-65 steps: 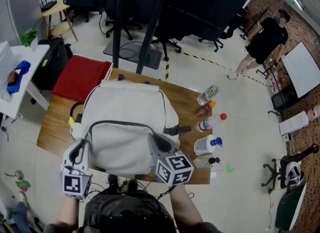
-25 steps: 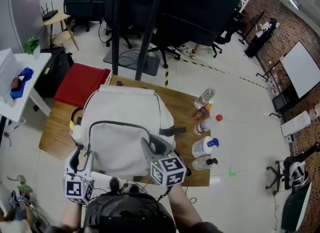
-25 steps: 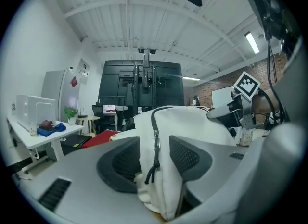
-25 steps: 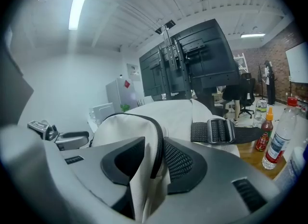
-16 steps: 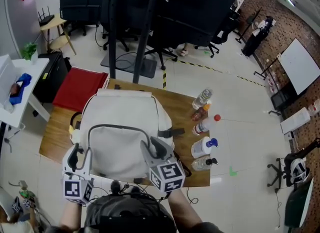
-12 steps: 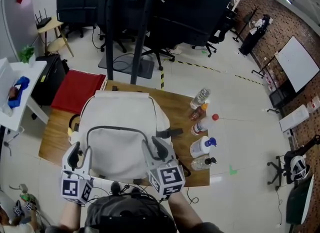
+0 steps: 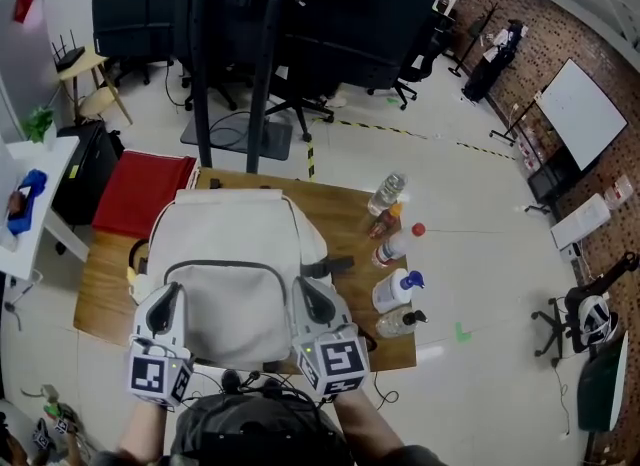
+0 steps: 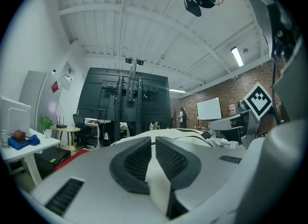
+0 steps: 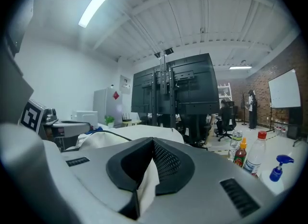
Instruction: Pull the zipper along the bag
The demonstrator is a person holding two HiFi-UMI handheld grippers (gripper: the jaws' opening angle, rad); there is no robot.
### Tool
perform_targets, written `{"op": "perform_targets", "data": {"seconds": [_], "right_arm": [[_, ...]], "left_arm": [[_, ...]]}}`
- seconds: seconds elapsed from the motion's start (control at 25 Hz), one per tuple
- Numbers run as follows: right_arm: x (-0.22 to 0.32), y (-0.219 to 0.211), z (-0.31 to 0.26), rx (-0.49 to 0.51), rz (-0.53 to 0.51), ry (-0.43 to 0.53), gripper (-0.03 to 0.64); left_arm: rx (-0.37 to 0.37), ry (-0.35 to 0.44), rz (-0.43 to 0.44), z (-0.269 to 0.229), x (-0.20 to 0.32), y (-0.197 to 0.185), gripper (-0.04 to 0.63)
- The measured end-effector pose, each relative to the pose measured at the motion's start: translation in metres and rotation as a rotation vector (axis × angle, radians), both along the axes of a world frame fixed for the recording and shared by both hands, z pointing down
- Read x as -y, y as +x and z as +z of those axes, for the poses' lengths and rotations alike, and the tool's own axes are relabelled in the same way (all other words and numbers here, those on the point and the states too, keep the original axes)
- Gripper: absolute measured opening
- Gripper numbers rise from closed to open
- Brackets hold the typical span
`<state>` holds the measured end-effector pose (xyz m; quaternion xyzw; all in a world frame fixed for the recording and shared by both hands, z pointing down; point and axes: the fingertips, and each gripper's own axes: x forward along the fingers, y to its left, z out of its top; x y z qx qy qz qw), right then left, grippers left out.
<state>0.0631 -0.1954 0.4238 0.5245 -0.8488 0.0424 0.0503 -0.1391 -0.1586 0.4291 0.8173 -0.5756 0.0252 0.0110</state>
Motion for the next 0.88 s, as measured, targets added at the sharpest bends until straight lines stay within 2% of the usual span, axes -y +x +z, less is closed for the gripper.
{"op": "perform_targets", "data": {"seconds": [0.08,0.44,0.64,0.88], "right_arm": [[-0.001,0.003,-0.002,0.009,0.007,0.012,0.031],[0.0,0.004,-0.004,0.005,0.014,0.03,0.028],[0.001,0.001,0.001,-0.051,-0.001,0.032,0.028],[0.002,-0.001,0.005,-0.061,-0.019,0.023,0.028]], "left_arm": [[-0.007,0.0,0.006,-0.002,0.004,0.005,0.014],[-0.011,-0.011,0.039,-0.001,0.015,0.018,0.012],[-0.01,-0.023,0.039,0.002,0.02,0.021,0.014],[-0.001,-0.026,0.037,0.004,0.023,0.02,0.014]]}}
